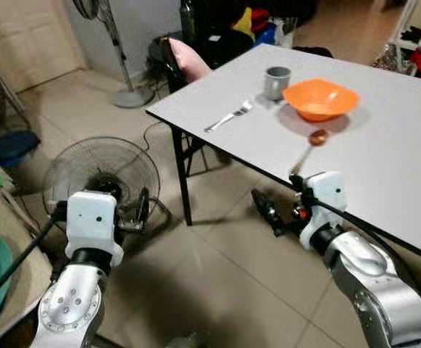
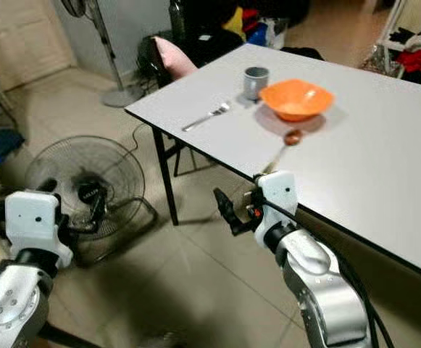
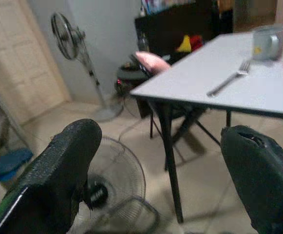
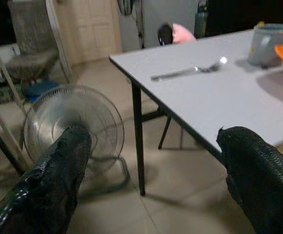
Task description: Setting the table
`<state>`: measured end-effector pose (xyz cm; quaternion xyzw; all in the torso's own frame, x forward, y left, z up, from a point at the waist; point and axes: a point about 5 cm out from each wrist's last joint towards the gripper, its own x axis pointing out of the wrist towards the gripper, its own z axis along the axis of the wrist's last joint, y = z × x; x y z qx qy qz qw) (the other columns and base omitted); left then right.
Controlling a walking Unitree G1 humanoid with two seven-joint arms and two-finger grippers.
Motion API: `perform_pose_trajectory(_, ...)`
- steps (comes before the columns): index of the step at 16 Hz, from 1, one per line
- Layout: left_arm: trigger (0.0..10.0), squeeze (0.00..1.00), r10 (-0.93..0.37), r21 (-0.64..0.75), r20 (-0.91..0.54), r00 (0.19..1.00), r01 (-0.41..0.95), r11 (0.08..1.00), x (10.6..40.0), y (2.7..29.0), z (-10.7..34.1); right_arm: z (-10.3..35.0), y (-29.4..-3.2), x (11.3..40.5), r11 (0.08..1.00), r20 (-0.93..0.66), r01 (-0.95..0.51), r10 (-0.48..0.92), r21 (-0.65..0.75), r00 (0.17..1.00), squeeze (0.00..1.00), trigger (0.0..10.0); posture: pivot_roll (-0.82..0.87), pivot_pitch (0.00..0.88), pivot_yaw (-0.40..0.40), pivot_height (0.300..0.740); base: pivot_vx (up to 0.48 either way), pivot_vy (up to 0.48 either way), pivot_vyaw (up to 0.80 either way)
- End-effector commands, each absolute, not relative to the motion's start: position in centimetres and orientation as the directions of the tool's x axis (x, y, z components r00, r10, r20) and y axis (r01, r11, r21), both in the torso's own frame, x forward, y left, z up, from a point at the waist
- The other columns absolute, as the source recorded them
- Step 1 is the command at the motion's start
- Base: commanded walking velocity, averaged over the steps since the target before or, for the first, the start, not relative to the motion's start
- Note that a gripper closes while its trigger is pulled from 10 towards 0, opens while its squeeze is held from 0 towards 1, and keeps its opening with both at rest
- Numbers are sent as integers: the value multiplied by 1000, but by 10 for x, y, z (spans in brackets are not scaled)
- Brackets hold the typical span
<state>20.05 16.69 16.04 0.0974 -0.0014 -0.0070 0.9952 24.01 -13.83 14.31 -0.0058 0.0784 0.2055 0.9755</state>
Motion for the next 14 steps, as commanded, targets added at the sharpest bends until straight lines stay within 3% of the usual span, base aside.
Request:
perform_pose_trajectory(1, 10000, 729, 8, 219, 14, 1000, -11, 976, 200, 172, 162, 144, -137, 238, 912, -144, -408, 409, 38, 901, 1000, 10000, -11, 0, 77, 740, 0, 0, 800)
perform_pose_trajectory(9, 10000, 722, 2, 258, 81, 997, -23, 966, 227, 187, 175, 138, -154, 224, 915, -185, -401, 403, 48, 896, 1000, 10000, -43, 0, 113, 740, 0, 0, 800)
perform_pose_trajectory(14, 10000, 659, 27, 218, 25, 999, -32, 975, 211, 180, 166, 141, -143, 230, 892, -166, -446, 453, 77, 876, 1000, 10000, -3, 0, 86, 740, 0, 0, 800)
